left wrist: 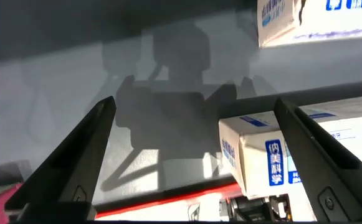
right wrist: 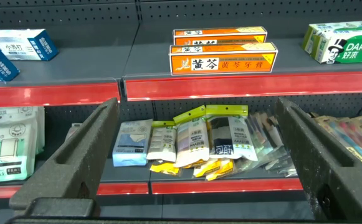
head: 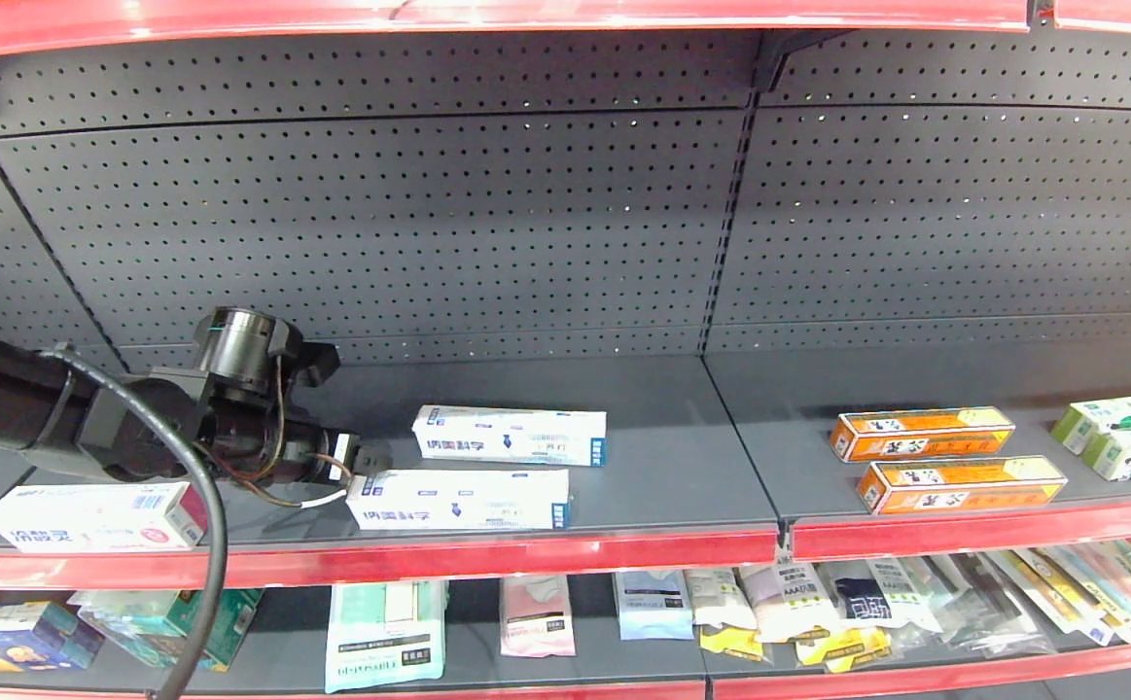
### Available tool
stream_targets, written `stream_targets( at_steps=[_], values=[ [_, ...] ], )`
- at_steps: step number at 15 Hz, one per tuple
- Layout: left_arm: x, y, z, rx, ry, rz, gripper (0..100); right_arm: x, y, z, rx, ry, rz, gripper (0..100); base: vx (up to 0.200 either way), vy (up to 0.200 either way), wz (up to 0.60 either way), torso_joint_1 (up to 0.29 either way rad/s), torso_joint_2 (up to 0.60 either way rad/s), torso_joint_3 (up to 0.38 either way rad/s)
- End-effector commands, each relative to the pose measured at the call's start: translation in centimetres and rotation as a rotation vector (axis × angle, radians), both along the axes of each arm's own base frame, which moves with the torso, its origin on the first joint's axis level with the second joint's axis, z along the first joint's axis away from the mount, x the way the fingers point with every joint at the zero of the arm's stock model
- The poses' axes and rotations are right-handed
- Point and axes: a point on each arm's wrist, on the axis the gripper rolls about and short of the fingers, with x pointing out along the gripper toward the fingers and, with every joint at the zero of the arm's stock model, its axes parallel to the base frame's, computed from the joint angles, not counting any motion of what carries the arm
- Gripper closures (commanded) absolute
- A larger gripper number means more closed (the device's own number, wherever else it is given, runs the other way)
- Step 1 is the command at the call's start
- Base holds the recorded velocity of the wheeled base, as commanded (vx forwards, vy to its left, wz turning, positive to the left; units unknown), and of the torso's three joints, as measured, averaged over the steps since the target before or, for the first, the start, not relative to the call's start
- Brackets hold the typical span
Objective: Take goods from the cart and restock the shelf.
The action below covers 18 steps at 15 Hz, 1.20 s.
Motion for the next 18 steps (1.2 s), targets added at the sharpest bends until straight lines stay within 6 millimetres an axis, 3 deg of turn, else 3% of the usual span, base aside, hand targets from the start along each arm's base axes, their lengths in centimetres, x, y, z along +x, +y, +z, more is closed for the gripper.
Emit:
stream_targets(
  at_steps=[1, 7, 10, 14, 18],
  values=[
    [-0.2, 0.0, 0.1, 0.000, -0.001, 0.000, 0, 0.0, 0.0, 0.0, 0.000, 0.001, 0.000, 0, 0.000, 0.000, 0.00, 0.000, 0.00, 0.000],
    [-0.3, 0.1, 0.6, 0.000, -0.018, 0.002, 0, 0.0, 0.0, 0.0, 0.000, 0.001, 0.000, 0, 0.000, 0.000, 0.00, 0.000, 0.00, 0.000],
    [-0.7, 0.5, 2.2, -0.001, -0.074, 0.016, 0, 0.0, 0.0, 0.0, 0.000, 0.001, 0.000, 0, 0.000, 0.000, 0.00, 0.000, 0.00, 0.000],
    [-1.5, 2.6, 4.1, 0.039, -0.165, 0.096, 0, 0.0, 0.0, 0.0, 0.000, 0.001, 0.000, 0, 0.000, 0.000, 0.00, 0.000, 0.00, 0.000],
    [-3.1, 4.0, 2.9, 0.155, -0.115, 0.039, 0, 0.0, 0.0, 0.0, 0.000, 0.001, 0.000, 0, 0.000, 0.000, 0.00, 0.000, 0.00, 0.000]
  ],
)
